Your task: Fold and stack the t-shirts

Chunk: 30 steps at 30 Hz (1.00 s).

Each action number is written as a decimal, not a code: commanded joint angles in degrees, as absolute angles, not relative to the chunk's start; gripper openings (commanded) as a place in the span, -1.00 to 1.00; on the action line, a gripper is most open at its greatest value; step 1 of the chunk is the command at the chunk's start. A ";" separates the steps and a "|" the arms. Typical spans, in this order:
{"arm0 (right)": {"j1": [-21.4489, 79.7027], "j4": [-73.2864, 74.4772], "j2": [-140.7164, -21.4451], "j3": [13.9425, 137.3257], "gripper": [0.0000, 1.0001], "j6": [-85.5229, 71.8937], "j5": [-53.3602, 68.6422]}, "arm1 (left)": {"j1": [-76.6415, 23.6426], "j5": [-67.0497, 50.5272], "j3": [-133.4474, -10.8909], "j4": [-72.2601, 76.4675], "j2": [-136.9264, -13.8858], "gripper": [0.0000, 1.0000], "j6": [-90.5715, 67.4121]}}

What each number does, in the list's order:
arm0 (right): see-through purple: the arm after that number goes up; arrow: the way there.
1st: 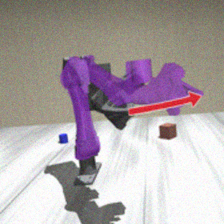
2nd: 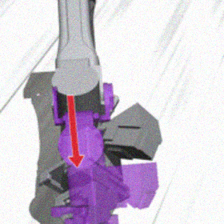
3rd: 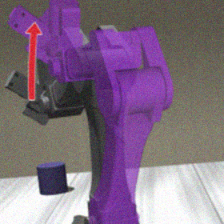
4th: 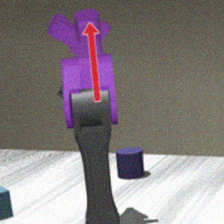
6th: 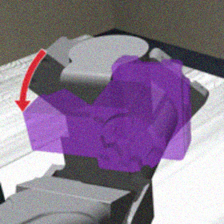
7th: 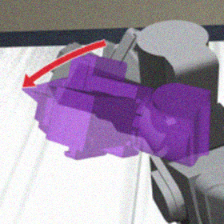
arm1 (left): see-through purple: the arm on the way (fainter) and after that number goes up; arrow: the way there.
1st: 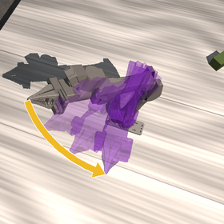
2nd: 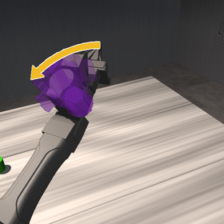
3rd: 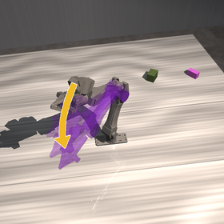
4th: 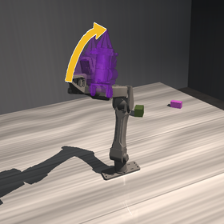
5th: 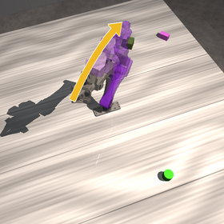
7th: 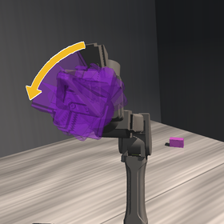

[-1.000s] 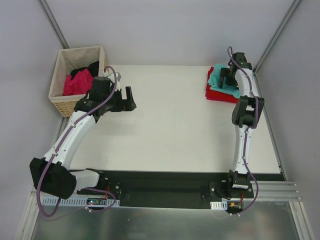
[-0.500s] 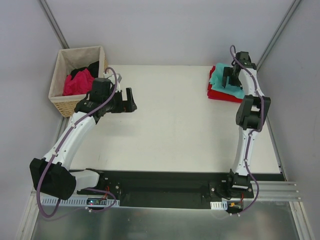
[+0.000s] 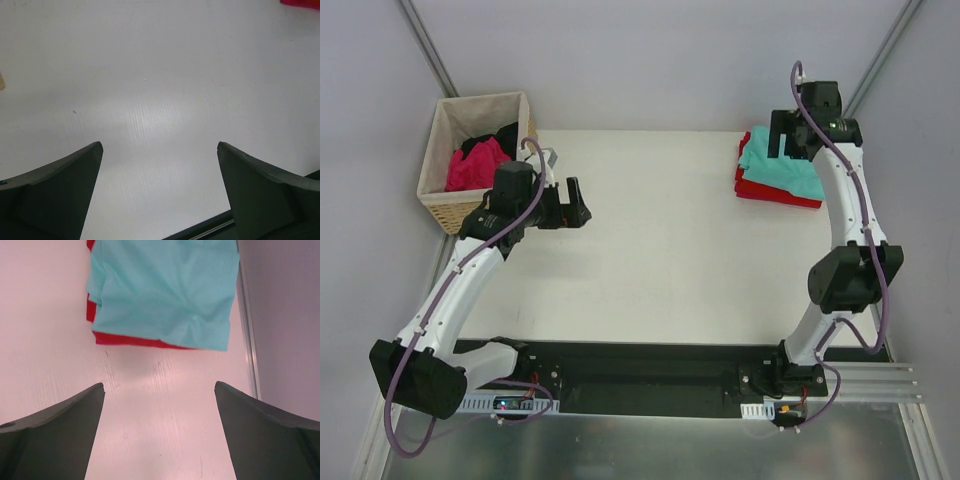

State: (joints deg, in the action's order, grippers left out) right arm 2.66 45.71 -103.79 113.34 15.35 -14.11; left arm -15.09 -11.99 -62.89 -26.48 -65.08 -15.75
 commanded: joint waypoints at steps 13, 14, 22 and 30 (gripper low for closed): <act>0.17 44.65 -106.43 88.24 0.93 8.35 -14.67 | -15.73 -13.54 -61.44 -24.87 -60.65 0.98 -16.00; -1.39 44.30 -107.22 88.07 0.93 8.26 -15.03 | -15.73 -13.80 -61.44 -24.87 -60.64 0.98 -16.08; -4.39 45.09 -116.09 92.27 0.93 7.38 -15.65 | -15.73 -14.76 -61.08 -24.52 -60.64 0.98 -16.44; -7.20 46.58 -125.49 102.47 0.93 6.07 -15.03 | -15.73 -14.33 -61.00 -24.52 -60.47 0.99 -16.00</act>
State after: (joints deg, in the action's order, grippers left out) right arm -5.85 45.63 -122.28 95.74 7.90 -15.03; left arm -15.09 -13.39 -61.23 -25.76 -61.78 -15.90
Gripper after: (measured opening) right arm 0.966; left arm 0.991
